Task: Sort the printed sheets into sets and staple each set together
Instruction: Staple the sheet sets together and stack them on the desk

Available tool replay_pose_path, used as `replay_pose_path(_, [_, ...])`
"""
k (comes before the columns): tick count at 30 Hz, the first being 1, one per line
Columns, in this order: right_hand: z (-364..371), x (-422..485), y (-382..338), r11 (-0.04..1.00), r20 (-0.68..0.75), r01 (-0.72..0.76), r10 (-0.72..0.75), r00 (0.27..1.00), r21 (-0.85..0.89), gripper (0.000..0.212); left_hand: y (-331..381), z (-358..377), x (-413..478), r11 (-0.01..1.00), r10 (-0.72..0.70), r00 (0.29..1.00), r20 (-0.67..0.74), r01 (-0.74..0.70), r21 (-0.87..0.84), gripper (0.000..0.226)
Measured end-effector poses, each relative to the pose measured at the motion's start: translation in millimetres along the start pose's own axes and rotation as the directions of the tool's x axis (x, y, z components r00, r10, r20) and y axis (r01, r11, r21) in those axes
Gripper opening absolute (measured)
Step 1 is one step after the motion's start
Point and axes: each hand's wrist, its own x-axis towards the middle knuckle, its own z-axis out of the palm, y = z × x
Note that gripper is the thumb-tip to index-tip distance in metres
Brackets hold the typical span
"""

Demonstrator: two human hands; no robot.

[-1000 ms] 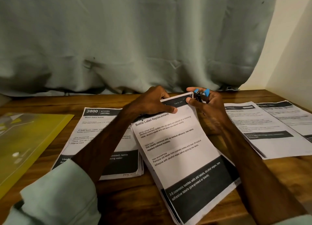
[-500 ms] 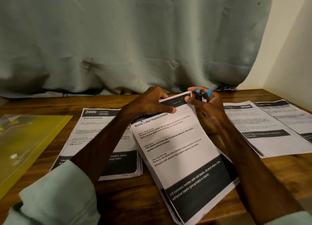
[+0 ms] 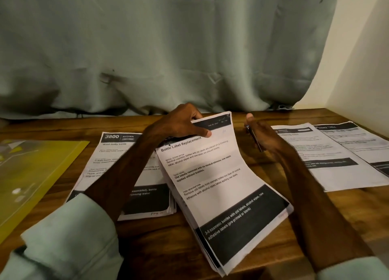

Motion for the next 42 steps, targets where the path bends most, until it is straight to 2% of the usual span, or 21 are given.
replay_pose_path(2, [1.6,-5.3,7.0,0.981,0.012,0.072,-0.071,0.997,-0.18,0.059,-2.0,-4.3,-0.7,1.0,-0.02,1.0,0.013,0.021,-0.023,0.031])
replay_pose_path(5, [5.4,-6.7,12.7,0.828,0.099,0.291,-0.279,0.955,-0.479,0.045,-4.9,-8.8,-1.6,0.998,-0.03,0.999,0.031,0.031,-0.046,0.032])
replay_pose_path(9, [19.7,-1.9,16.9,0.711,0.196,0.335,-0.273,0.942,-0.618,0.027,-5.4,-9.8,-1.6,0.997,-0.024,0.998,0.058,0.028,-0.066,0.03])
replay_pose_path(15, [25.1,-1.9,17.4,0.664,0.181,0.312,-0.26,0.948,-0.68,0.031,-3.2,-9.2,-3.8,0.996,-0.023,0.997,0.069,0.029,-0.087,0.029])
replay_pose_path(17, [23.3,-6.7,8.0,0.713,0.161,0.349,-0.319,0.934,-0.609,0.045,-2.9,-11.3,-5.3,0.995,-0.013,0.998,0.069,0.02,-0.097,0.029])
replay_pose_path(18, [22.9,-12.3,-0.6,0.806,0.116,0.333,-0.319,0.941,-0.49,0.053,-2.8,-13.3,-6.4,0.995,-0.01,0.998,0.063,0.016,-0.095,0.028])
replay_pose_path(19, [22.8,-19.5,-9.7,0.911,0.073,0.278,-0.269,0.96,-0.304,0.061,-2.9,-16.1,-7.8,0.996,-0.008,0.998,0.054,0.013,-0.09,0.027])
replay_pose_path(20, [22.3,-26.8,-18.0,0.974,0.069,0.2,-0.193,0.979,-0.11,0.068,-2.8,-19.9,-9.9,0.996,-0.008,0.999,0.043,0.012,-0.089,0.026])
replay_pose_path(21, [21.2,-32.0,-24.7,0.99,0.14,0.134,-0.138,0.98,0.04,0.071,-3.8,-24.7,-11.8,0.996,-0.004,1.0,0.031,0.007,-0.094,0.025])
replay_pose_path(22, [19.4,-36.8,-28.8,0.986,0.26,0.066,-0.104,0.96,0.151,0.065,-5.0,-30.5,-14.0,0.994,0.003,1.0,0.017,-0.001,-0.106,0.024])
replay_pose_path(24, [18.0,-47.2,-32.0,0.965,0.469,0.035,-0.157,0.869,0.26,0.036,-7.9,-43.6,-19.8,0.991,0.014,0.999,-0.031,-0.018,-0.132,0.021])
replay_pose_path(25, [18.5,-50.5,-34.2,0.963,0.51,0.066,-0.196,0.838,0.26,0.028,-10.0,-49.6,-22.2,0.99,0.012,0.998,-0.062,-0.021,-0.137,0.021])
replay_pose_path(27, [21.8,-52.7,-34.1,0.965,0.502,0.13,-0.231,0.834,0.228,0.027,-14.9,-58.8,-25.8,0.99,0.0,0.993,-0.116,-0.016,-0.137,0.024])
replay_pose_path(30, [23.7,-47.5,-30.4,0.958,0.441,0.128,-0.234,0.867,0.256,0.021,-22.3,-67.9,-28.4,0.993,-0.032,0.988,-0.154,0.014,-0.115,0.029])
replay_pose_path(33, [19.0,-31.3,-21.1,0.956,0.355,0.129,-0.22,0.909,0.264,0.017,-37.5,-77.7,-29.2,0.994,-0.093,0.96,-0.264,0.075,-0.076,0.048])
replay_pose_path(35, [14.5,-18.9,-16.3,0.957,0.254,0.107,-0.178,0.951,0.27,0.013,-50.1,-83.1,-28.1,0.977,-0.14,0.928,-0.346,0.072,-0.202,0.069])
replay_pose_path(37, [12.8,-13.9,-15.8,0.963,0.136,0.089,-0.127,0.983,0.255,0.01,-54.8,-83.5,-26.6,0.925,-0.235,0.892,-0.386,0.084,-0.369,0.074])
replay_pose_path(39, [15.3,-13.6,-16.8,0.972,0.059,0.079,-0.094,0.994,0.22,0.008,-50.9,-77.0,-23.6,0.855,-0.345,0.864,-0.366,0.128,-0.503,0.061])
replay_pose_path(42, [25.3,-14.2,-13.7,0.977,0.051,0.057,-0.069,0.996,0.204,0.013,-43.7,-63.0,-24.6,0.761,-0.449,0.877,-0.172,0.274,-0.588,0.052])
